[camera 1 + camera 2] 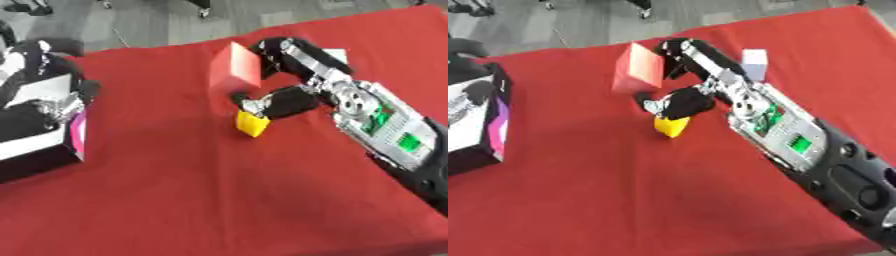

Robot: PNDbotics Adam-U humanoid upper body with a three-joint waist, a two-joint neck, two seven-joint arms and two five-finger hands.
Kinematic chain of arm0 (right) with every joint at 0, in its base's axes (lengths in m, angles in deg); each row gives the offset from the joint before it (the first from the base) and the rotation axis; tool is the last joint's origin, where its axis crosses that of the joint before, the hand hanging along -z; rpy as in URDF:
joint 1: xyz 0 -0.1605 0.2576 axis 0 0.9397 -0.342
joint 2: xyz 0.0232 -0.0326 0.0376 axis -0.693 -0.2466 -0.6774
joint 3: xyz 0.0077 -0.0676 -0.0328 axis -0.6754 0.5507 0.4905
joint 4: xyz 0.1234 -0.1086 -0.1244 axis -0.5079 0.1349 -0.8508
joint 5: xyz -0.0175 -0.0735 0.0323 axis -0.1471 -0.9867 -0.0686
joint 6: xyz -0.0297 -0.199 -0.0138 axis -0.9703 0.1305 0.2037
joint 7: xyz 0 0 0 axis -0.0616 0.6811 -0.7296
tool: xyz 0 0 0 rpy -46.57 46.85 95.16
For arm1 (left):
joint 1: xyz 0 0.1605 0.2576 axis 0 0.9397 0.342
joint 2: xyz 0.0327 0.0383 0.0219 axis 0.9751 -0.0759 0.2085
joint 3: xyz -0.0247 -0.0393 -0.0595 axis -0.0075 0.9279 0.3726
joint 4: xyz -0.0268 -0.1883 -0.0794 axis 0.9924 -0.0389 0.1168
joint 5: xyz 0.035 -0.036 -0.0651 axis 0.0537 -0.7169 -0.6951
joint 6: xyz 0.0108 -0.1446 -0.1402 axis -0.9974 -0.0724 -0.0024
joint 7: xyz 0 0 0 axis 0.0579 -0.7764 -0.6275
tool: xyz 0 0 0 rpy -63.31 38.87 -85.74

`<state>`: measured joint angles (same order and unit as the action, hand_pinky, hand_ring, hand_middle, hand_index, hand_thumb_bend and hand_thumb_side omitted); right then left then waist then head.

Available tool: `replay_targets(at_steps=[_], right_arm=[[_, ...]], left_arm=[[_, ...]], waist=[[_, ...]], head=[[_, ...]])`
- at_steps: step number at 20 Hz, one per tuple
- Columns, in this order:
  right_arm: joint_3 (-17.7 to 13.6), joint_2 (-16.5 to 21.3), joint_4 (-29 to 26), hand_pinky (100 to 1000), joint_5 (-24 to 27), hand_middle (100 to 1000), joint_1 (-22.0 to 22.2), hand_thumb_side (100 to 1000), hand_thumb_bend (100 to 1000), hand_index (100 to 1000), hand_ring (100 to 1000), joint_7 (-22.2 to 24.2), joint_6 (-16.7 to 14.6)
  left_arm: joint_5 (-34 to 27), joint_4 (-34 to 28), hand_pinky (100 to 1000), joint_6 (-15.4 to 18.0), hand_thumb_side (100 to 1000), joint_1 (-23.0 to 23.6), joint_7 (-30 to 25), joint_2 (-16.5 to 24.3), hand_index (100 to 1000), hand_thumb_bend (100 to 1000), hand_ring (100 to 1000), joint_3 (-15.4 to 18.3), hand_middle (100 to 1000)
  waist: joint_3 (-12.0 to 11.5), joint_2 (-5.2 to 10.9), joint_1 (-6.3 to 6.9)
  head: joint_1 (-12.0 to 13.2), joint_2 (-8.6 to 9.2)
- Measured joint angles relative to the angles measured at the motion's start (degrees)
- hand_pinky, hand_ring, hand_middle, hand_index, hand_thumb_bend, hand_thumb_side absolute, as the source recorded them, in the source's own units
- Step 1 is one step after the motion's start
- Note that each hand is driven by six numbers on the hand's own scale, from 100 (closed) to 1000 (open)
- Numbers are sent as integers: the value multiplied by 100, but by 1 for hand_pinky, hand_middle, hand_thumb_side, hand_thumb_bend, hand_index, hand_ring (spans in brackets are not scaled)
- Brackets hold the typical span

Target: Pick up the objects with one hand, pass them to the other hand, and then place them into the box on the other side of the table.

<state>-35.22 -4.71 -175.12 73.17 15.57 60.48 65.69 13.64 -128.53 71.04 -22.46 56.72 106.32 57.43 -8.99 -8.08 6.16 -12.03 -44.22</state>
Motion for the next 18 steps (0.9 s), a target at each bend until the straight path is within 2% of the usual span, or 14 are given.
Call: replay_targets(at_steps=[6,11,18], right_arm=[[157,-180,-4,730,-2,457,-114,100,310,573,672,149,95],[230,-278,-4,729,-65,457,-130,100,314,572,670,256,158],[291,-332,-4,732,-217,460,-176,100,302,575,672,377,170]], left_arm=[[240,-64,830,-313,458,-441,-541,-206,874,443,755,-165,788],[598,-64,840,-393,388,-603,-987,-388,881,511,769,-164,797],[1227,-58,843,-411,373,-868,-1624,-537,884,561,784,-172,804]], waist=[[-34,14,9],[-56,16,9],[-82,20,9]], head=[[0,0],[-25,0],[-27,0]])
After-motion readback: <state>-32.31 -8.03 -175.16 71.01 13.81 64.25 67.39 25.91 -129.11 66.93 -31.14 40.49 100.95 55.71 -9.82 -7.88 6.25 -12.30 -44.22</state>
